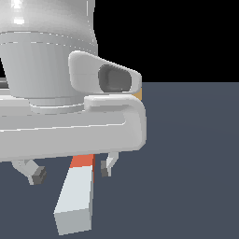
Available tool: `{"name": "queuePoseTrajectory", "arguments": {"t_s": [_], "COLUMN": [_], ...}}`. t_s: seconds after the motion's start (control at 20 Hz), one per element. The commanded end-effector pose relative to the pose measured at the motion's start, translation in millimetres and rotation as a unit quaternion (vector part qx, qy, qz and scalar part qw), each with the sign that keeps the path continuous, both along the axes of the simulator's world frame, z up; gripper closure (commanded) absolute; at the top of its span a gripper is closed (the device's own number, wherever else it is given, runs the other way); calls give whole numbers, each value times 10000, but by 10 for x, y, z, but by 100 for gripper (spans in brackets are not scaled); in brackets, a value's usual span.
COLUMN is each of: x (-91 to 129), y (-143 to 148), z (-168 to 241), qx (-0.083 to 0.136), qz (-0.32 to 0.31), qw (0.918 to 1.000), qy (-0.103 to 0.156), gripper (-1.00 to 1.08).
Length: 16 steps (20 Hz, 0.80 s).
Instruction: Insert the peg into the horizontal hole in a box.
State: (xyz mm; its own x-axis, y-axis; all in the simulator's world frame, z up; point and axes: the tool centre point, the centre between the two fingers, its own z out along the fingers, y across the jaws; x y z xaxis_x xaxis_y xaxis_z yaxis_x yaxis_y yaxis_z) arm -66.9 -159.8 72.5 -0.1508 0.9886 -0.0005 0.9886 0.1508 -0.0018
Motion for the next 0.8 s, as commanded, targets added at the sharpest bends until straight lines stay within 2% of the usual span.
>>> {"name": "queuePoseTrajectory", "arguments": {"t_s": [0.0, 0.35, 0.75], "x": [5, 2, -2], "y": [-21, -20, -17], "z": [-14, -65, -414], "qx": [2, 2, 4], "qz": [24, 14, 20], "qw": [10000, 10000, 10000], "qy": [-9, -5, -8], "gripper": [-92, -92, -92]}}
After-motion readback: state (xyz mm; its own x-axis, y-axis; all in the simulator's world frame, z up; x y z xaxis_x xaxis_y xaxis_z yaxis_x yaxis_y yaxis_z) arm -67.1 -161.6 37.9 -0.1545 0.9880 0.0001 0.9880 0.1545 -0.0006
